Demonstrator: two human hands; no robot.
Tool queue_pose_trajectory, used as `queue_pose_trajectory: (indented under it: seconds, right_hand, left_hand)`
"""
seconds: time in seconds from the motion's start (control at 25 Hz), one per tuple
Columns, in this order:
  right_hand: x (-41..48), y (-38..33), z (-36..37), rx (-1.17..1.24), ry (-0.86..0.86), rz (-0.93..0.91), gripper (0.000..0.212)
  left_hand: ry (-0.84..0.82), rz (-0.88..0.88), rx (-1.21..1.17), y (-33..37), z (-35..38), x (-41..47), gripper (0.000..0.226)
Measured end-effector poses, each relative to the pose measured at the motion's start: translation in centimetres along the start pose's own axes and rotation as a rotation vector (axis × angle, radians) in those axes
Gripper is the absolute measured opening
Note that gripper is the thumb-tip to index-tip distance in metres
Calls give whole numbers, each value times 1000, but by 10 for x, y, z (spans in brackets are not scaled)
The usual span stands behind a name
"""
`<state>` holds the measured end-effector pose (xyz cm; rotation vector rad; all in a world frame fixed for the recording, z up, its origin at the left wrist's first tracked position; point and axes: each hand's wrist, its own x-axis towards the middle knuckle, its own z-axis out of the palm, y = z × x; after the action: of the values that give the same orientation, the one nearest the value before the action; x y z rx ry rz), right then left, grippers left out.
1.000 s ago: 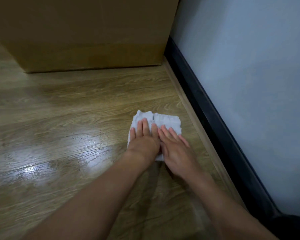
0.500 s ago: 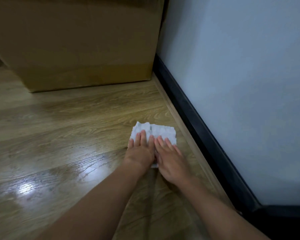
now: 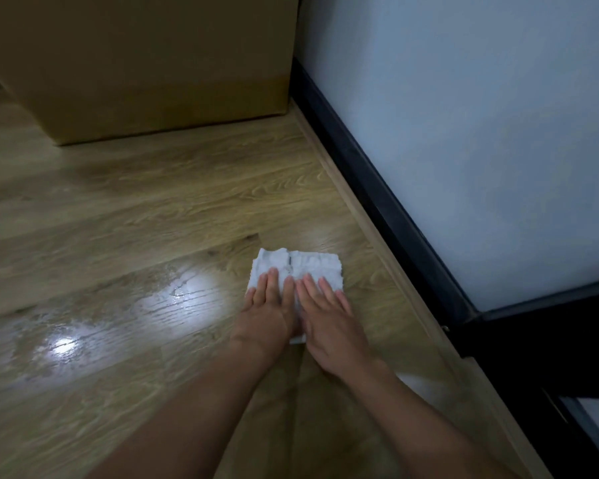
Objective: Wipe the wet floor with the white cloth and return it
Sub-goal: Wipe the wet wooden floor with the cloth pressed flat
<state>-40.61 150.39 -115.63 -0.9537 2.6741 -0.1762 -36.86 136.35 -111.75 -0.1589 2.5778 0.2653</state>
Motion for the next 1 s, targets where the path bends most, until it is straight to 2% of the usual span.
queue_pose_trajectory:
  seconds: [0.16,0.24,0.4,0.52,0.64,0.76,0.88,0.96,1.0]
  right_hand:
    - [64,0,-20,-5,-96,45,71]
    - [68,-1,-29,12,-148,27,66]
    - [-27,-10,3,60,-19,-43,59]
    - [-74,-26,28,71,-21,-20,64]
    - [-21,-20,22,42,25,-31,58]
    - [41,-21,1,49,-40,-30,52]
    - [36,-30,-2,26,-59,-13,56]
    - [-9,-28,11,43,10,-24,58]
    - [-40,-26,17,37,48,-16,58]
  left_hand:
    - [-5,-95,-67,-8,-28,48,70]
    - [4,-118,-77,-9,-27,53,70]
    - [88,-21,-14,0,23,-6,73]
    - [118,28,51,3,57,-53,76]
    - [142,-14,60,-16,40,-27,77]
    - [15,-72,37,-36,-5,0,80]
    - [-26,-117,25,-29,0,-13,68]
    - [77,-52,118,-19,25,-37,58]
    - [164,71,182,-15,37,-48,57]
